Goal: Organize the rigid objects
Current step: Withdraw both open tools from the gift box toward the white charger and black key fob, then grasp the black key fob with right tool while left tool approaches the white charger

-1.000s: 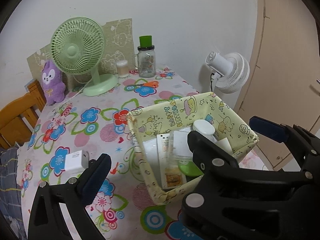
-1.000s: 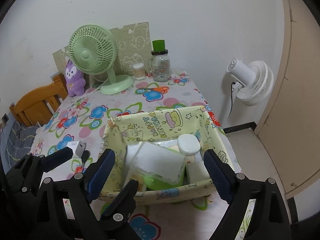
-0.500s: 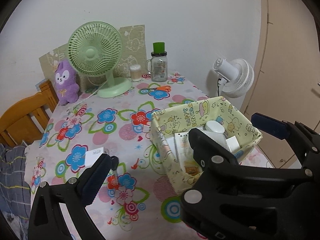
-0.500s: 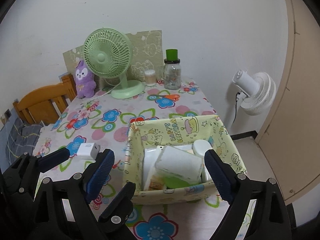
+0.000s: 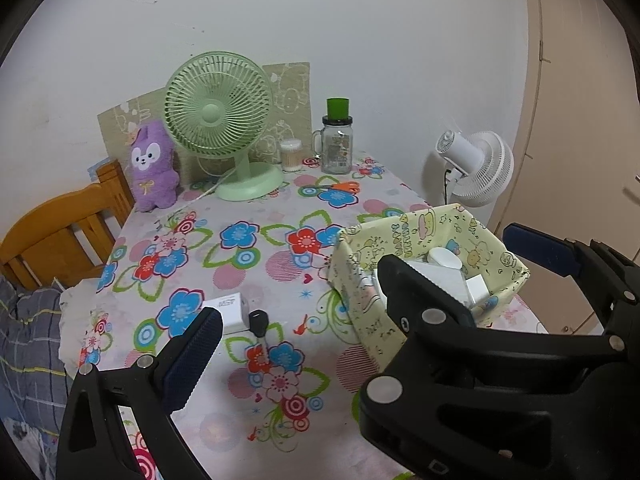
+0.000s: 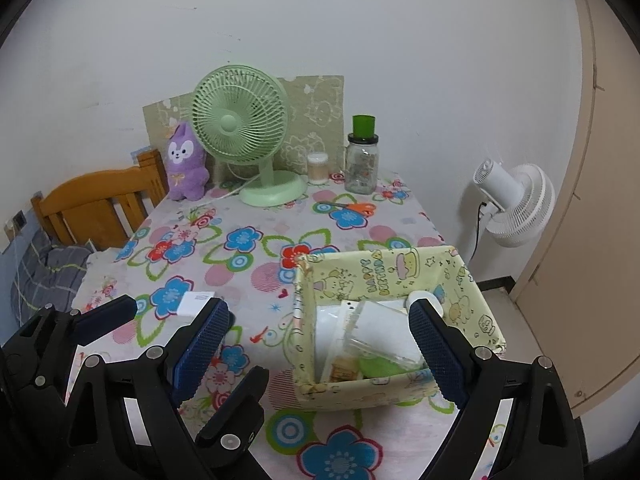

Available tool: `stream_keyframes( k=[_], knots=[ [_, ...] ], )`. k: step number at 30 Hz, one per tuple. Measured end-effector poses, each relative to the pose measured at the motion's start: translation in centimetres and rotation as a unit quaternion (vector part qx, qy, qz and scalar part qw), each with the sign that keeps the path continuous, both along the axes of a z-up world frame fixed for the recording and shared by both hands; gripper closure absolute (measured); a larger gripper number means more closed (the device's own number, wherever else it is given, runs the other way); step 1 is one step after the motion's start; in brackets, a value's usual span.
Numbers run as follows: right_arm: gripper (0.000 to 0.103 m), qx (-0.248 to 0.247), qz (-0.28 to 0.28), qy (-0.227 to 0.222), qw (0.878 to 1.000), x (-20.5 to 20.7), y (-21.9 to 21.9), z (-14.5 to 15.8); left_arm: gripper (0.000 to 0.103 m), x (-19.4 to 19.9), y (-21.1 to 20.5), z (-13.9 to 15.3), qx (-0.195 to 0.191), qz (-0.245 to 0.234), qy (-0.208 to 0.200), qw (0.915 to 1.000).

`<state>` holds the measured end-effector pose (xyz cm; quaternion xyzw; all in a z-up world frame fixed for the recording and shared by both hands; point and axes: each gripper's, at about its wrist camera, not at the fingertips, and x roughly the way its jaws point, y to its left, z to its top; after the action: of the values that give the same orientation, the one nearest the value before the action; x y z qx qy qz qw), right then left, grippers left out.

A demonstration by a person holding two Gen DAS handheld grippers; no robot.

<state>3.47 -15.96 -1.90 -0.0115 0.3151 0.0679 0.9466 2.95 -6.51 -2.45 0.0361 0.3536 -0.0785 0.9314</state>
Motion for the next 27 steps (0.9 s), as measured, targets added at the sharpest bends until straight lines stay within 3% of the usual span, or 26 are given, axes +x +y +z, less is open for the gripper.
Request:
stream_keyframes(
  k=[27],
  knots=[
    [0.009,-0.005,0.015,-0.02,1.0,-0.1,4.9,-0.2,0.0,-0.2,5.8,-0.6,-0.013,0.039,-0.012,0.9991]
  ],
)
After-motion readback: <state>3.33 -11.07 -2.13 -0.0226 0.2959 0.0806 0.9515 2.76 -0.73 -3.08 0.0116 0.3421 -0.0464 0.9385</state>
